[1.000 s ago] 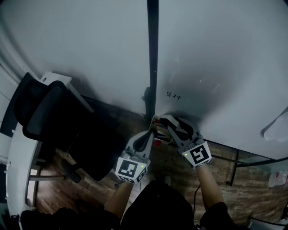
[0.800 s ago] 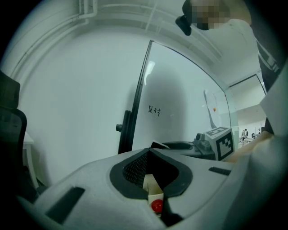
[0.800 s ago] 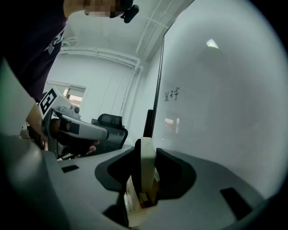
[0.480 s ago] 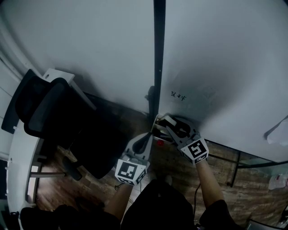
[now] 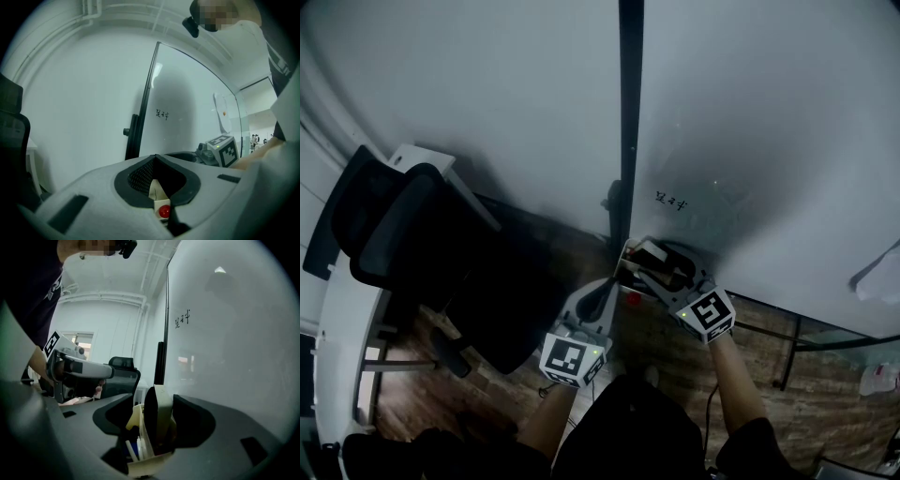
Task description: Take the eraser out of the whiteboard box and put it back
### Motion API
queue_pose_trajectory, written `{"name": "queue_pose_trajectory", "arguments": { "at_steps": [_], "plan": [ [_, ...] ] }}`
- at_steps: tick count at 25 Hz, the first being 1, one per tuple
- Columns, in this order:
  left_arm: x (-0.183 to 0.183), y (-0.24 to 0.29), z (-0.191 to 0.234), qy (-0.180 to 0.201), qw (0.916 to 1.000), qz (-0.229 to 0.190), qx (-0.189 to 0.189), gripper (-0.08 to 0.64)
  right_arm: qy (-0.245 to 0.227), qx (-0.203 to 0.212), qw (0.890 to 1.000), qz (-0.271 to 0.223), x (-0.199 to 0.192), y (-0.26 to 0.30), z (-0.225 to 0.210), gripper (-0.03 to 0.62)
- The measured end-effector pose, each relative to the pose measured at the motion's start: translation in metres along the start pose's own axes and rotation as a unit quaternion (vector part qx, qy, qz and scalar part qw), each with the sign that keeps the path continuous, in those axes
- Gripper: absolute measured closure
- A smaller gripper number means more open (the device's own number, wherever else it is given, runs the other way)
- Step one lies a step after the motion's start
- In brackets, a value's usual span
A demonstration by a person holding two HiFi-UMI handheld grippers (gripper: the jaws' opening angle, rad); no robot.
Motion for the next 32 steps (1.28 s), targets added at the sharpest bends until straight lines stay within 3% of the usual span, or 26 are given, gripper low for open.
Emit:
{"name": "queue_pose_trajectory", "arguments": {
  "at_steps": [4,10,14,25,32],
  "plan": [
    [0.002,-0.001,0.000,0.000,1.0000,-0.003,0.000,0.555,0.002,-0.022,0.999,-0.025,0.012,-0.009,-0.004,0.341],
    [0.009,-0.001,-0.002,0.002,0.9999,-0.015,-0.003,0.555,0.036,-0.081,0.990,-0.109,0.044,-0.053,-0.010,0.342],
    [0.013,0.001,-0.004,0.003,0.9998,-0.017,-0.005,0.555,0.050,-0.092,0.986,-0.133,0.054,-0.071,-0.006,0.345],
    [0.038,-0.003,-0.024,0.021,0.9987,-0.045,-0.015,0.555,0.092,-0.124,0.974,-0.168,0.070,-0.100,0.023,0.537],
    [0.043,-0.012,-0.068,0.039,0.9976,-0.055,-0.017,0.555,0.122,-0.131,0.967,-0.183,0.063,-0.138,0.046,0.565]
  ]
}}
Point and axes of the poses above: the fingertips, and each gripper's own axes: y forward along the fingers, z to its left, x out of its top, the point moved 9 cm from there along -y, backward along the fingers, and after that the axes turned 5 degrees about -x, right-handed, at the moved point
